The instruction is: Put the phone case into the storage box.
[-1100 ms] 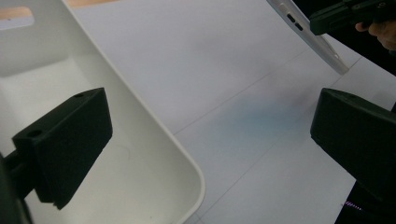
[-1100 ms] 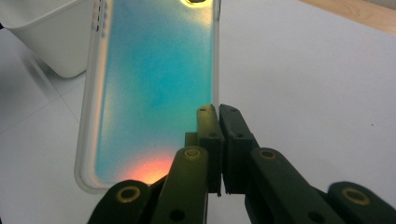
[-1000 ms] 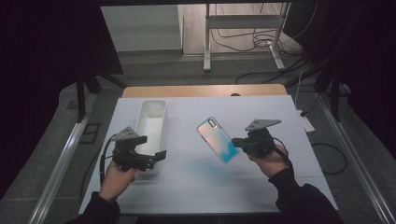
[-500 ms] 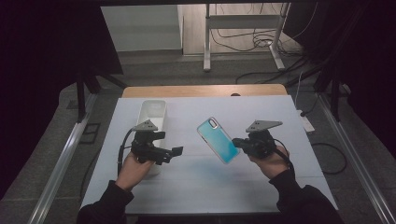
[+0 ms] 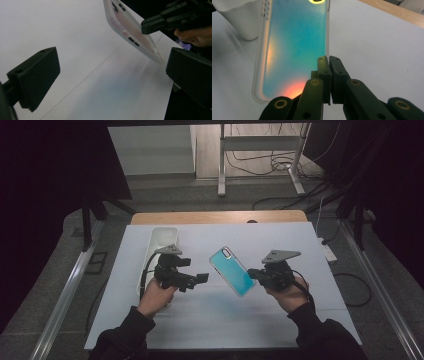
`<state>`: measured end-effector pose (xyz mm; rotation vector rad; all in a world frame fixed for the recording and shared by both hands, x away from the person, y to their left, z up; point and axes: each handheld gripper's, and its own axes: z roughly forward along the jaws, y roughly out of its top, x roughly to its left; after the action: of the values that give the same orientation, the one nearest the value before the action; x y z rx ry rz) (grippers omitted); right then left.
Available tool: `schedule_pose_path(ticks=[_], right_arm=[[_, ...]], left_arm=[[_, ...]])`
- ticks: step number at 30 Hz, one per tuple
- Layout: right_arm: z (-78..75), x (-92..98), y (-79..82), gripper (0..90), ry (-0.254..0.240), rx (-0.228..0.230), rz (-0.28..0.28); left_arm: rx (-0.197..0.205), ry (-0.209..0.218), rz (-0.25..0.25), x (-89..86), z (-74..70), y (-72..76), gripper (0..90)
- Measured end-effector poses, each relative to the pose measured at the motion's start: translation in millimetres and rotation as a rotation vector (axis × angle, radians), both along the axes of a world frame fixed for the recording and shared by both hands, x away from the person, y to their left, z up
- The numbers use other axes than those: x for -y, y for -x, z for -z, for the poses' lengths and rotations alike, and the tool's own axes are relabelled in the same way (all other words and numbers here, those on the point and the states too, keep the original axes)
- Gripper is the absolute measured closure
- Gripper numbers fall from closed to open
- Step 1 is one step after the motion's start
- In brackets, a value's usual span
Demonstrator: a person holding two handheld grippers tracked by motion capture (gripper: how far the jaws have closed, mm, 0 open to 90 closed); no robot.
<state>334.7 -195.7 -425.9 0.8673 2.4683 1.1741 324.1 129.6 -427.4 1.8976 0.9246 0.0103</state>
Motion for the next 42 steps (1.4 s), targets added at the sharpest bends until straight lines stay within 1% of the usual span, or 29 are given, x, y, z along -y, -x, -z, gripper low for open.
schedule_pose_path(ticks=[3,6,12,15,16,19,25,34,36,37,39,41,42], right_arm=[[0.1,-1.4,0.8,87.9,0.007,0.003,-0.002],[0.3,-3.0,1.7,87.8,0.003,0.004,-0.007],[0.3,-6.4,3.5,87.8,0.006,0.012,-0.017],[0.2,-9.4,5.2,87.8,0.008,0.017,-0.026],[0.1,-11.3,6.5,87.8,0.010,0.023,-0.031],[0.0,-14.8,8.5,87.8,0.013,0.030,-0.046],[0.3,-20.1,11.7,87.8,0.015,0.034,-0.063],[-0.4,-28.7,18.1,87.8,0.019,0.050,-0.093],[-0.6,-30.1,19.3,87.8,0.019,0.051,-0.099],[-0.7,-30.8,20.0,87.8,0.019,0.052,-0.100],[-1.0,-31.7,20.9,87.8,0.021,0.057,-0.104],[-1.3,-32.3,21.7,87.8,0.022,0.062,-0.106],[-1.5,-32.7,22.0,87.8,0.024,0.064,-0.108]], left_arm=[[-0.007,0.012,0.010,4.6,0.2,-3.6,0.1],[-0.015,0.025,0.022,9.9,0.6,-6.7,0.1],[-0.025,0.035,0.038,17.6,1.8,-9.3,0.3],[-0.038,0.052,0.041,18.8,3.2,-10.5,0.6],[-0.038,0.052,0.041,18.8,3.2,-10.5,0.7],[-0.054,0.059,0.045,19.1,5.9,-11.8,0.9],[-0.071,0.070,0.048,20.1,9.0,-13.2,1.4],[-0.089,0.065,0.049,22.0,12.1,-14.2,2.4],[-0.095,0.068,0.058,22.4,12.4,-14.5,2.2],[-0.094,0.062,0.055,22.9,12.2,-14.3,2.3],[-0.092,0.071,0.060,22.3,12.1,-14.2,2.5],[-0.103,0.077,0.051,21.4,11.8,-14.2,6.4],[-0.122,0.081,0.045,20.2,11.7,-14.2,14.6]])
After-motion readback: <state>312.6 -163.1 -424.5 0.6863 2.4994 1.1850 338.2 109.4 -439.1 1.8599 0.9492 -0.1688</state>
